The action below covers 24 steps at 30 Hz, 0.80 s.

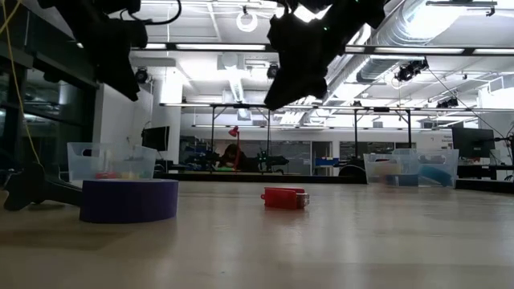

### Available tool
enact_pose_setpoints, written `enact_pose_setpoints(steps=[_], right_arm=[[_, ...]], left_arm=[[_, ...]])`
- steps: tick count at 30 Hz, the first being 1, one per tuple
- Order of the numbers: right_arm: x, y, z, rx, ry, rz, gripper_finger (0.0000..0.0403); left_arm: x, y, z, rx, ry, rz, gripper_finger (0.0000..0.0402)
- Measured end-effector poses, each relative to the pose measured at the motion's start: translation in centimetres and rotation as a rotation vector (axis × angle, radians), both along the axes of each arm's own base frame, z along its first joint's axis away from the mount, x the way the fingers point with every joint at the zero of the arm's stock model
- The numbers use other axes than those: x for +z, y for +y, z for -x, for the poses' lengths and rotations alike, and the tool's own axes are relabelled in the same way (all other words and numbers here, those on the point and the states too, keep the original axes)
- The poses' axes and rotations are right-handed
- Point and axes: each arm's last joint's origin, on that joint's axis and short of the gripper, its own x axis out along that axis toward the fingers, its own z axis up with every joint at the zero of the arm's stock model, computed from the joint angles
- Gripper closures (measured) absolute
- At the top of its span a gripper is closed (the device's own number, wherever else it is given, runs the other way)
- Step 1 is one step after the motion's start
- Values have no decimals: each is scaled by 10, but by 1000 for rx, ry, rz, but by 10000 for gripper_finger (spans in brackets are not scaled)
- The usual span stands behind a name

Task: Pick and place Stapler, Stapler remover, tape
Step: Put the gray staple remover into the blue bin

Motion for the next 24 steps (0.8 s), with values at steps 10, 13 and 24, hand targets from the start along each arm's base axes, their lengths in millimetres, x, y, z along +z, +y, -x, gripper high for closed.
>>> enact_pose_setpoints(steps=[10, 13, 24], right_arm=[[-5, 2, 6, 33, 77, -47, 297], [-5, 5, 6, 55, 79, -62, 297], [-6, 25, 6, 91, 86, -36, 297]], left_arm=[[-4, -40, -17, -69, 43, -9, 190], [-4, -51, -20, -87, 42, -20, 190], [-18, -89, -47, -268, 73, 40, 190]])
